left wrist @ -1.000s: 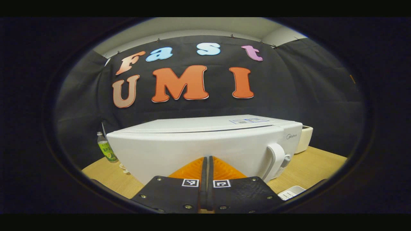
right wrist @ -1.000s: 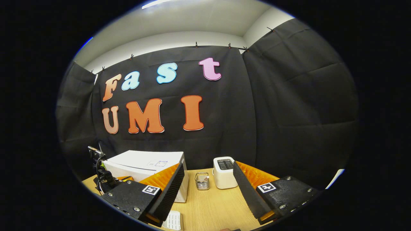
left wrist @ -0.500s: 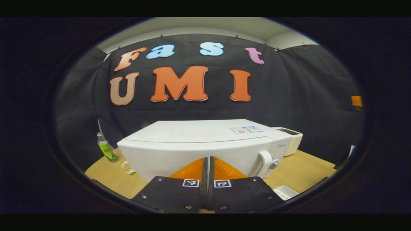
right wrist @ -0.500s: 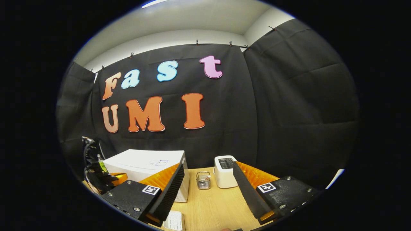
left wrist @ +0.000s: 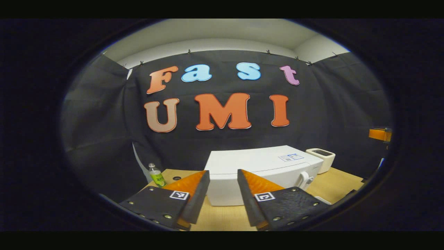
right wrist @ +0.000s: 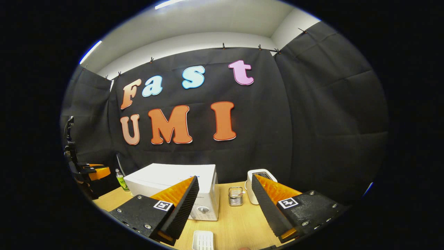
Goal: Open the microwave oven with the left hand, put the food in, and close the microwave oven.
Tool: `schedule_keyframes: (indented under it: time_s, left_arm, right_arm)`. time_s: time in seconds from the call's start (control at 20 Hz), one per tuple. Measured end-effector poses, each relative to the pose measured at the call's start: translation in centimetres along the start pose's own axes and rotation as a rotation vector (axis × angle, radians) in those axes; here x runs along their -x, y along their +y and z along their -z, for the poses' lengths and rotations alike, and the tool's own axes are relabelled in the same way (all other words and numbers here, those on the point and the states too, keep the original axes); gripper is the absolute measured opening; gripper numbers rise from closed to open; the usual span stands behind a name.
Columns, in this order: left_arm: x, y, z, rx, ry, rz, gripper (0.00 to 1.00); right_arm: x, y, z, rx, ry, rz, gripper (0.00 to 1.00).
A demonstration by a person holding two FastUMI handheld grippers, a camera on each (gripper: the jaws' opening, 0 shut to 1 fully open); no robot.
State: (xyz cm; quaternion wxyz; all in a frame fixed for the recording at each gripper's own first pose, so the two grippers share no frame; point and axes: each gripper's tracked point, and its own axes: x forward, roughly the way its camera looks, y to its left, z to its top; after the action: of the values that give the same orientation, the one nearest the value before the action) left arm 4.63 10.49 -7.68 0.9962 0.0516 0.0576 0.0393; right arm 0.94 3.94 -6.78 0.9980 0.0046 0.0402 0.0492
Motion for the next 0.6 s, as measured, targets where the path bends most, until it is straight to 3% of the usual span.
schedule_keyframes:
  time_s: [0.1, 0.2, 0.35, 0.6]
  left_arm:
    - [1.7, 1.6, -1.3, 0.001, -0.017, -0.017, 0.77]
    - [3.6, 3.2, -2.6, 0.018, -0.037, -0.047, 0.89]
    - [6.3, 5.2, -5.7, 0.042, -0.097, -0.078, 0.89]
    - [9.1, 7.3, -8.2, -0.003, -0.112, -0.132, 0.89]
  right_arm:
    - [0.1, 1.6, -0.3, 0.004, -0.003, -0.025, 0.94]
    - [0.2, 2.9, -0.7, 0.012, -0.008, -0.047, 0.94]
    - [0.7, 4.3, -1.6, 0.011, -0.024, -0.07, 0.94]
    - [1.6, 4.6, -2.8, 0.017, -0.046, -0.07, 0.95]
